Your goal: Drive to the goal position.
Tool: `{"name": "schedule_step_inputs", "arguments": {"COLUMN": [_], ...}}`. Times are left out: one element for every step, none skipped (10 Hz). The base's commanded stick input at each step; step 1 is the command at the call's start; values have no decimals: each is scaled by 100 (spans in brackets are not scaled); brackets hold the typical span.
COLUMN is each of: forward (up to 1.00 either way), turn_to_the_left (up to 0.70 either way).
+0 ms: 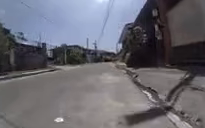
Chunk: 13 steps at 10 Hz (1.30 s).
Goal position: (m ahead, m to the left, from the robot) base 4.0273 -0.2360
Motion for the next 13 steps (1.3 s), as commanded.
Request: {"name": "schedule_step_inputs", "arguments": {"forward": [100,100,100,100,100,100,100,100,100,100,100,100,100], "turn_to_the_left": [5,5,5,5,5,5,5,5,5,5,5,5,5]}}
